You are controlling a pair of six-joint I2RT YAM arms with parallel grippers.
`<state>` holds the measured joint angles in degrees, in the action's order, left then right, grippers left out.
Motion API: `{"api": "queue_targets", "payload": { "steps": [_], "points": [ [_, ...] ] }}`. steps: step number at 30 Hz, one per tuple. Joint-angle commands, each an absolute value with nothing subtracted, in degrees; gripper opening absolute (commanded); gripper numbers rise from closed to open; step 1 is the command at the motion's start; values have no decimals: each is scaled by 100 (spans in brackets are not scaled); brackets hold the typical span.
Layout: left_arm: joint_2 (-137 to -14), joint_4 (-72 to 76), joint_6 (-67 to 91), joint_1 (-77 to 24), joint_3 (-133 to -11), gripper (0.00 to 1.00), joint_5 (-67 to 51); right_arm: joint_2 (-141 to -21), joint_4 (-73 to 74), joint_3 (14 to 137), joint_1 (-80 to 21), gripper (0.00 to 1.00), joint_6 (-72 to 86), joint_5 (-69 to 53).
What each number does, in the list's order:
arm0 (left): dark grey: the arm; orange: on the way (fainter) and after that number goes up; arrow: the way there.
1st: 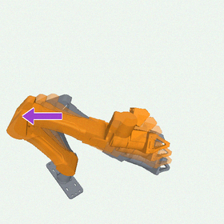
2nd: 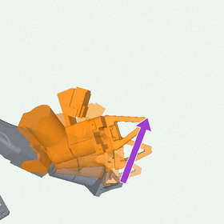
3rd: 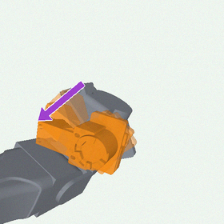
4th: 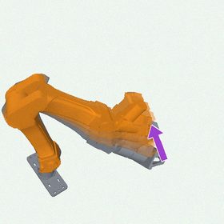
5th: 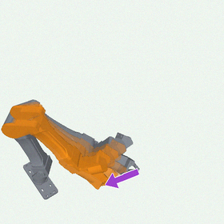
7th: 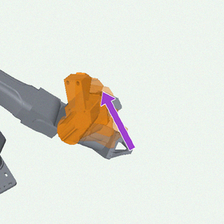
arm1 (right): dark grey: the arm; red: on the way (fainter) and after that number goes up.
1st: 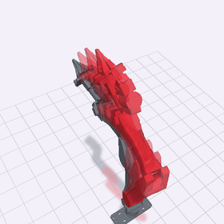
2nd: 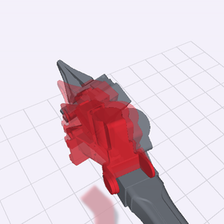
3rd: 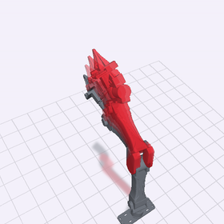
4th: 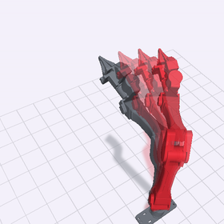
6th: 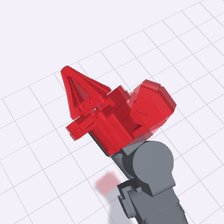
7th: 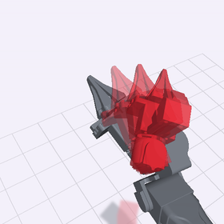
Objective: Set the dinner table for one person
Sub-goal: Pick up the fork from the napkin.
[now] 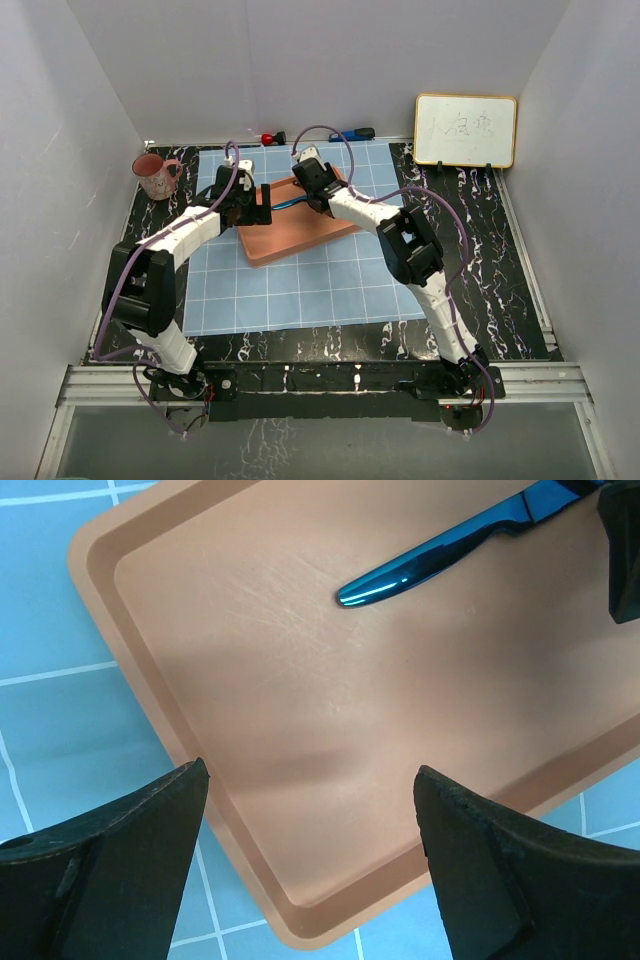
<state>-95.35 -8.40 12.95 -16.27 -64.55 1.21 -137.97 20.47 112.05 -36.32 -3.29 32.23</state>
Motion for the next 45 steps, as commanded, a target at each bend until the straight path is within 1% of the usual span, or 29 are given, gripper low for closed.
{"api": "queue_targets", "payload": {
  "steps": [1, 2, 3, 4, 5, 6, 15, 24, 28, 35, 40, 45],
  "points": [
    [-9594, -958, 1239, -1603, -6557, 83, 0, -13790, 1747, 10816, -3569, 40, -73, 2988],
    [-9606, -966, 1239, -1600, -6557, 83, 7, -13790, 1733, 10785, -3571, 36, -57, 2936],
    [-9615, -973, 1239, -1595, -6557, 83, 13, -13794, 1735, 10777, -3574, 29, -52, 2864],
    [-9624, -982, 1232, -1599, -6557, 83, 24, -13798, 1756, 10780, -3571, 18, -44, 2811],
    [-9625, -991, 1231, -1601, -6564, 83, 30, -13799, 1799, 10798, -3573, 3, -19, 2773],
    [-9625, -993, 1227, -1600, -6565, 82, 41, -13801, 1853, 10816, -3572, 0, 19, 2773],
    [-9598, -985, 1255, -1602, -6565, 82, 74, -13324, 1928, 10704, -3574, 0, 212, 2789],
    [-9424, -1077, 1327, -1599, -6610, 83, 409, -12463, 1955, 10784, -3572, 0, 328, 2236],
    [-9413, -1164, 1414, -1565, -6720, 83, 558, -12023, 1789, 10733, -3575, 0, 342, 1494],
    [-9335, -1105, 1576, -1554, -6706, 83, 522, -11835, 2071, 10854, -3580, 0, 626, 51],
    [-9103, -1031, 1788, -1533, -6635, 84, 712, -11765, 2060, 10595, -3597, 0, 667, -300],
    [-8676, -644, 2216, -1357, -6322, 86, 639, -11842, 2145, 10544, -3597, 0, 620, -577]
  ]
}}
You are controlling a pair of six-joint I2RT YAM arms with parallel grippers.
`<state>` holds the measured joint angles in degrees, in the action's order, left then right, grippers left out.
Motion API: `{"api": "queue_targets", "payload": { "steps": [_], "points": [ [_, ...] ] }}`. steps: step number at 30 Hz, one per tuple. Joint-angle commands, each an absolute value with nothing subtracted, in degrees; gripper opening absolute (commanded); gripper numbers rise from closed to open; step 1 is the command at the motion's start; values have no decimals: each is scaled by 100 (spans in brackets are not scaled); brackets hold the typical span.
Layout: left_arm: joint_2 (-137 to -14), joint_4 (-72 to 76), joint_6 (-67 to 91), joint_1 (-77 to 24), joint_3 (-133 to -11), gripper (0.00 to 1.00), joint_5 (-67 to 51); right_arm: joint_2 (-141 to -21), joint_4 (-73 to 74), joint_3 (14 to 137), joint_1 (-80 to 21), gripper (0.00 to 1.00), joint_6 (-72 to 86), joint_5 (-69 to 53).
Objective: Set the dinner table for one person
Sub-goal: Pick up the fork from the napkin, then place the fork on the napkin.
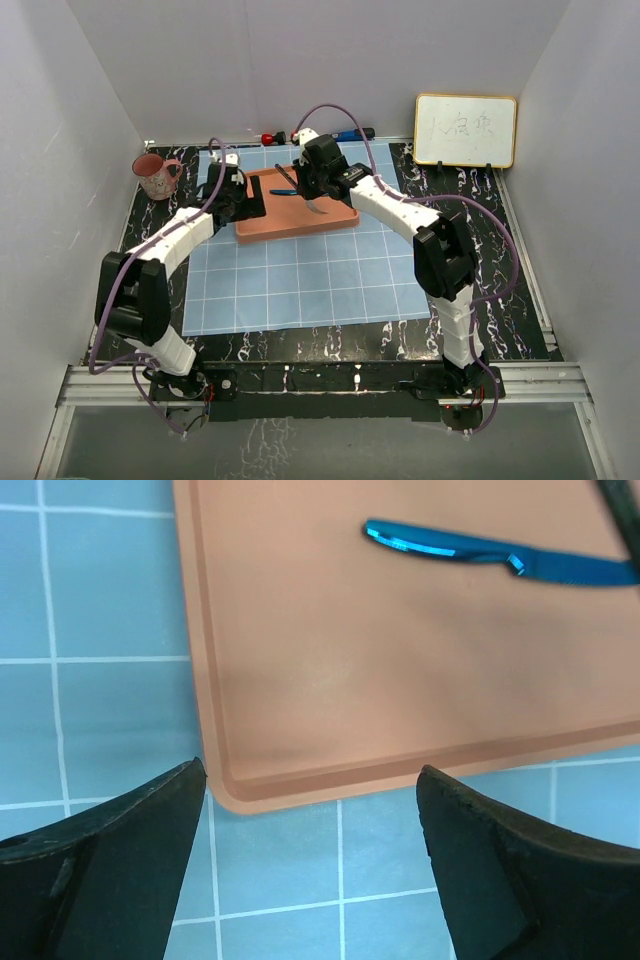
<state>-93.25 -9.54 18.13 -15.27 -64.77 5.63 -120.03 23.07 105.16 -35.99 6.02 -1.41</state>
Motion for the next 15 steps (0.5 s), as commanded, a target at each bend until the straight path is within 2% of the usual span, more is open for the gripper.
{"api": "queue_targets", "payload": {
  "steps": [1, 15],
  "points": [
    [-8594, -576, 2310, -1314, -6257, 86, 625, -11858, 2158, 10540, -3596, 0, 628, -725],
    [-8441, -518, 2580, -1022, -6064, 88, 475, -11945, 2419, 10320, -4099, 0, 593, -2014]
  ]
}}
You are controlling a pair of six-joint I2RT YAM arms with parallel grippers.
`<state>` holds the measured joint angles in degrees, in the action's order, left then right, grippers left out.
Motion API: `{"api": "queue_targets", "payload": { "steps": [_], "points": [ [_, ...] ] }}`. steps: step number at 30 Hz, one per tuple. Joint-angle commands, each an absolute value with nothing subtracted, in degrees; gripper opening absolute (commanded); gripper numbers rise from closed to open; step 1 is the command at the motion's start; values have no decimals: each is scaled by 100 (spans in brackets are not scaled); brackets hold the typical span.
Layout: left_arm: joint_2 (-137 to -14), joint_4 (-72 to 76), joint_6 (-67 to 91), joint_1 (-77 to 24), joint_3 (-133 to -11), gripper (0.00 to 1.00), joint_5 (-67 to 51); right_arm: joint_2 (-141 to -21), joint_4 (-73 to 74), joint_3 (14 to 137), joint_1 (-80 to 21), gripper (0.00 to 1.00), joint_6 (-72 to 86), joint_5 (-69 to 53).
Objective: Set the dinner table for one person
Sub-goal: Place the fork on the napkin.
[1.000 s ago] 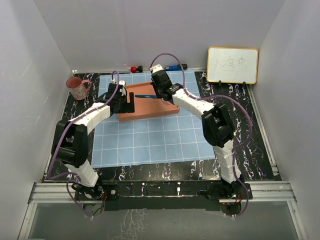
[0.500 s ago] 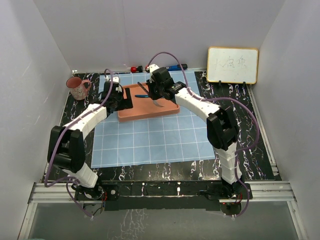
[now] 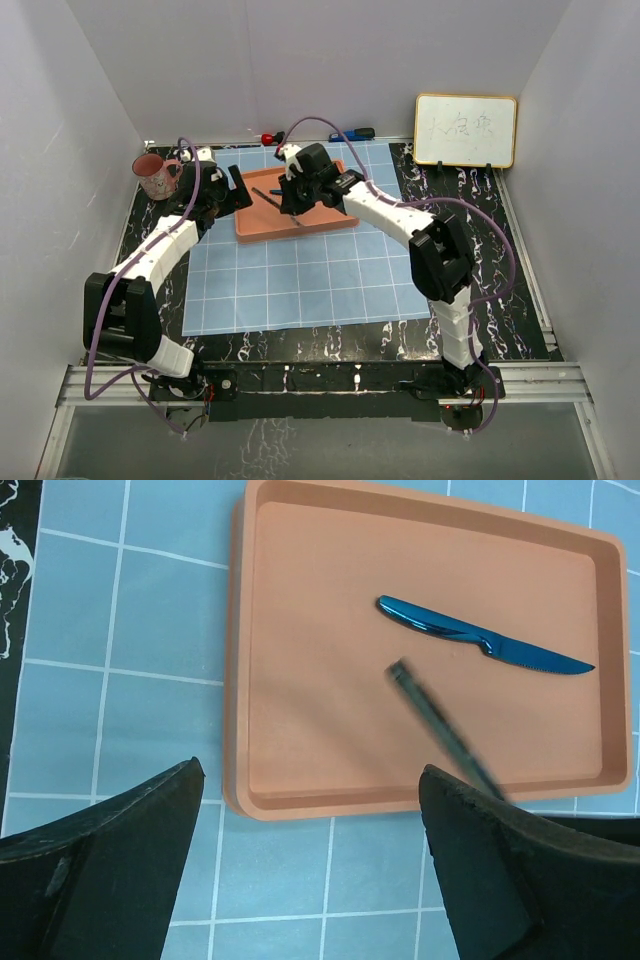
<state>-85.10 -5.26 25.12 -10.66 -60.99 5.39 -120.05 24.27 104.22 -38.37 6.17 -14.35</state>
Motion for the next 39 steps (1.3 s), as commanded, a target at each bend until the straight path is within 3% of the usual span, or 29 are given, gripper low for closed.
{"api": "queue_targets", "payload": {
  "steps": [1, 12, 21, 24, 27, 29, 39],
  "points": [
    [-8446, -531, 2571, -1015, -6064, 88, 475, -11966, 2429, 10263, -4166, 0, 630, -2108],
    [-8408, -632, 2438, -949, -6050, 88, 573, -11991, 2147, 8993, -4883, 0, 1098, -2399],
    [-8411, -681, 2417, -940, -6055, 88, 542, -12281, 2113, 8945, -5021, 0, 1248, -2043],
    [-8371, -702, 2401, -940, -6045, 89, 589, -12222, 2168, 9012, -5038, 13, 1235, -1807],
    [-8345, -715, 2387, -940, -6054, 90, 584, -12118, 2180, 9088, -5045, 21, 1155, -1784],
    [-8333, -733, 2414, -940, -6062, 96, 582, -12081, 2194, 9163, -5045, 33, 1126, -1800],
    [-8216, -795, 2367, -940, -6057, 99, 607, -11743, 2245, 9400, -5133, 35, 950, -1406]
  ]
}}
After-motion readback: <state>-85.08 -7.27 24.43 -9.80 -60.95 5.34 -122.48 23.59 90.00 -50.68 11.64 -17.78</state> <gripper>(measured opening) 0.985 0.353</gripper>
